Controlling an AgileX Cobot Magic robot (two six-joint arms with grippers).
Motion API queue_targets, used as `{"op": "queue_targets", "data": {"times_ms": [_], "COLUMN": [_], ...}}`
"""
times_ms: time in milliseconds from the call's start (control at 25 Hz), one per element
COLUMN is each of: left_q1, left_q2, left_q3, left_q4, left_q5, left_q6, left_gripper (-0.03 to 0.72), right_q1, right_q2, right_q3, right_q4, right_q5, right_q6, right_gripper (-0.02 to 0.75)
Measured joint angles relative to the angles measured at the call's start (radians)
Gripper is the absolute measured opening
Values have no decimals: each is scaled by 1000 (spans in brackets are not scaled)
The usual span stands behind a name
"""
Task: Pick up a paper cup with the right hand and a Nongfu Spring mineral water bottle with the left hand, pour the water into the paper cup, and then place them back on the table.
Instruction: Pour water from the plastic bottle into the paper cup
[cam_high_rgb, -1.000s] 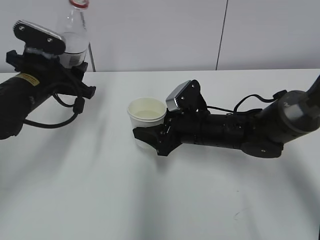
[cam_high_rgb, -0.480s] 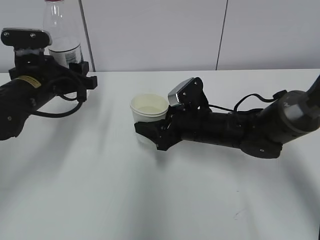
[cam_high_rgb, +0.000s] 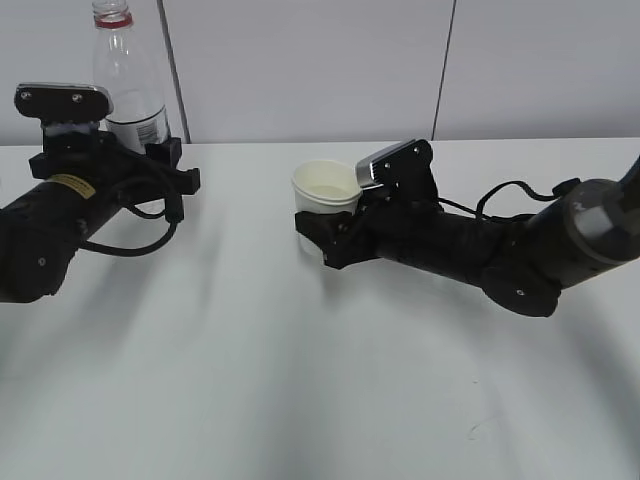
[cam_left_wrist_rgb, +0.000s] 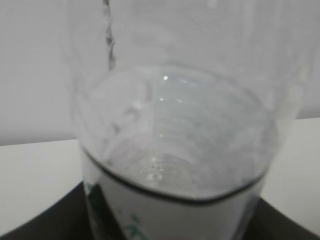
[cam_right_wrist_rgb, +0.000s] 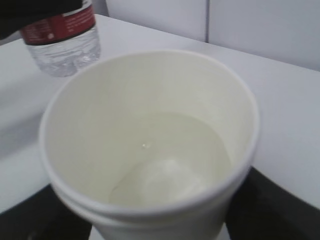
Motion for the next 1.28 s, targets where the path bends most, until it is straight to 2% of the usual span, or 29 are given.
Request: {"op": "queue_targets", "data": {"times_ms": [200, 440, 760, 960, 1280], "left_q1": [0, 0, 0, 0, 0], "left_q2": [6, 8, 8, 8, 15], "left_q3": [0, 0, 0, 0, 0], "left_q4": [0, 0, 1, 3, 7], "left_q5": [-15, -22, -23, -25, -36], "left_q6": [-1, -1, -1, -1, -1], "left_gripper": [396, 395, 395, 395, 395], "right_q1": [-2, -2, -2, -6, -51], "right_q2": [0, 0, 0, 0, 31], "right_q3": [0, 0, 0, 0, 0], "right_q4": [134, 349, 518, 666, 702], "right_q5": [50, 75, 111, 126, 120], "right_q6": [-71, -151, -314, -400, -417], "right_gripper": [518, 518, 518, 518, 518]}}
